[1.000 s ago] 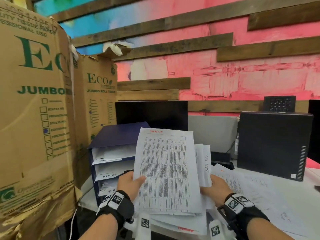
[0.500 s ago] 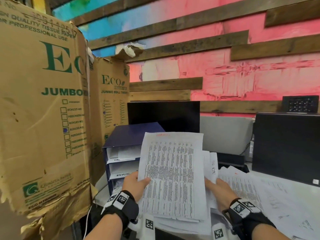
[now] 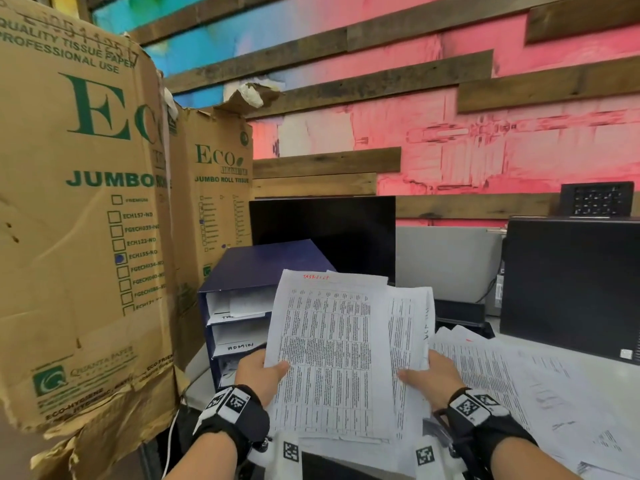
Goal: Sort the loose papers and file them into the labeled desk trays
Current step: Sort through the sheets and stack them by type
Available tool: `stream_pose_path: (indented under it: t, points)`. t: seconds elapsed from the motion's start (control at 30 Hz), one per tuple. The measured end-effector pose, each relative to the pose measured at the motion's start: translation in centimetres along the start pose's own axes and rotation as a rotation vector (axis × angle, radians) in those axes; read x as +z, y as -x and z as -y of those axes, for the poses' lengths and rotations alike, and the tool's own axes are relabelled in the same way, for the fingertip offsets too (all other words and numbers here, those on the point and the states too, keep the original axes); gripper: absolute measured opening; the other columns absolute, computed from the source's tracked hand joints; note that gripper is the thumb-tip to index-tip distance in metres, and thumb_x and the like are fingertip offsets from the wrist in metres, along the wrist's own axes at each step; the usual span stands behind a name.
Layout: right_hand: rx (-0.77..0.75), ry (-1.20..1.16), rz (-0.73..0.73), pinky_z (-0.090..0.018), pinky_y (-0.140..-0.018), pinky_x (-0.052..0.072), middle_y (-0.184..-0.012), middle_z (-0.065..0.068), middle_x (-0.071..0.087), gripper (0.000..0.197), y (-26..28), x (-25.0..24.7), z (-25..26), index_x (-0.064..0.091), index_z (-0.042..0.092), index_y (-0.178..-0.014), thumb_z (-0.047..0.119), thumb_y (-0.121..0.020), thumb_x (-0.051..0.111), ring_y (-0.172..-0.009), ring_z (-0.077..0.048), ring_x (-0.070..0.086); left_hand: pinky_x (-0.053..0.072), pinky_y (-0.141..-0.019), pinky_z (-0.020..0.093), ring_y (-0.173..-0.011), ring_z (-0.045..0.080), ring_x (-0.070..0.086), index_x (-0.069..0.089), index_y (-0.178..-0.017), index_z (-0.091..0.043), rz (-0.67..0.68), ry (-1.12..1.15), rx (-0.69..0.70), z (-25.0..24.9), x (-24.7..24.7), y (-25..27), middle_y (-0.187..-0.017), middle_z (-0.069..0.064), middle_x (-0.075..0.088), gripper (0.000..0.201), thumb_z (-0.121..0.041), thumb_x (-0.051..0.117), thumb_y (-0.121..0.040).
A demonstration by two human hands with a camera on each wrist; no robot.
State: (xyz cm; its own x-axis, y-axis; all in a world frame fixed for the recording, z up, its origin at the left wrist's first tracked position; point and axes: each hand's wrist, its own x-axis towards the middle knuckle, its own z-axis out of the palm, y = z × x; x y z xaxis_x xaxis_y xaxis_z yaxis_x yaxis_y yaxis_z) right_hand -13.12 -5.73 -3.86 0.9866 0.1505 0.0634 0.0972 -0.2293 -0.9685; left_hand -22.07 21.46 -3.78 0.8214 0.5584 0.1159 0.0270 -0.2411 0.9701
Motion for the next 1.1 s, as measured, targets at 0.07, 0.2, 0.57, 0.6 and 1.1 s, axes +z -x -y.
stream_pose_path:
  t: [0.07,0.2,0.57,0.6,1.1]
  points:
    - [-0.03,-0.02,-0.012,-0.026,-0.078,0.048,-0.096,-0.001,0.067,0.026,0.3,-0.6,0.4,0.062,0.019,-0.097,0.0,-0.08,0.07,-0.084,-0.015,0.062,0.05,-0.073,0.027,-0.086,0.02,0.066,0.066,-0.092,-0.017,-0.023,0.007,-0.011,0.0,0.1,-0.2,-0.092,0.002,0.07,0.011,-0.007,0.061,-0.09]
    - [-0.065,-0.078,-0.051,-0.029,-0.081,0.048,-0.097,-0.003,0.068,0.03,0.4,-1.6,1.0,0.062,0.017,-0.1,-0.005,-0.08,0.067,-0.084,-0.014,0.063,0.051,-0.082,0.037,-0.084,0.024,0.063,0.066,-0.084,-0.015,-0.018,0.019,-0.04,0.1,0.5,-0.8,-0.086,0.006,0.069,0.007,-0.017,0.062,-0.09]
    - [-0.086,-0.091,-0.11,-0.036,-0.089,0.048,-0.109,-0.009,0.066,0.033,0.6,-2.6,2.3,0.062,0.008,-0.113,-0.003,-0.082,0.066,-0.099,-0.025,0.062,0.045,-0.09,0.033,-0.11,0.029,0.056,0.045,-0.126,-0.006,-0.169,-0.347,-0.169,-2.5,-2.5,0.0,-0.121,0.014,0.058,0.031,-0.013,0.033,-0.098]
    - [-0.089,-0.085,-0.123,-0.038,-0.091,0.048,-0.11,-0.01,0.066,0.034,0.5,-2.7,2.3,0.062,0.008,-0.114,-0.003,-0.082,0.067,-0.099,-0.026,0.062,0.044,-0.093,0.033,-0.115,0.028,0.055,0.042,-0.129,-0.008,-0.148,-0.434,-0.127,-2.7,-2.9,0.1,-0.125,0.013,0.057,0.033,-0.011,0.033,-0.098]
    - [-0.074,-0.016,-0.203,-0.032,-0.086,0.044,-0.116,-0.017,0.065,0.037,1.3,-2.4,3.3,0.062,0.001,-0.118,-0.005,-0.082,0.066,-0.091,-0.023,0.057,0.039,-0.061,0.022,-0.12,0.039,0.052,0.066,-0.1,-0.001,-0.074,-0.281,-0.223,-2.3,-9.5,1.1,-0.122,0.025,0.059,0.016,-0.009,0.054,-0.092]
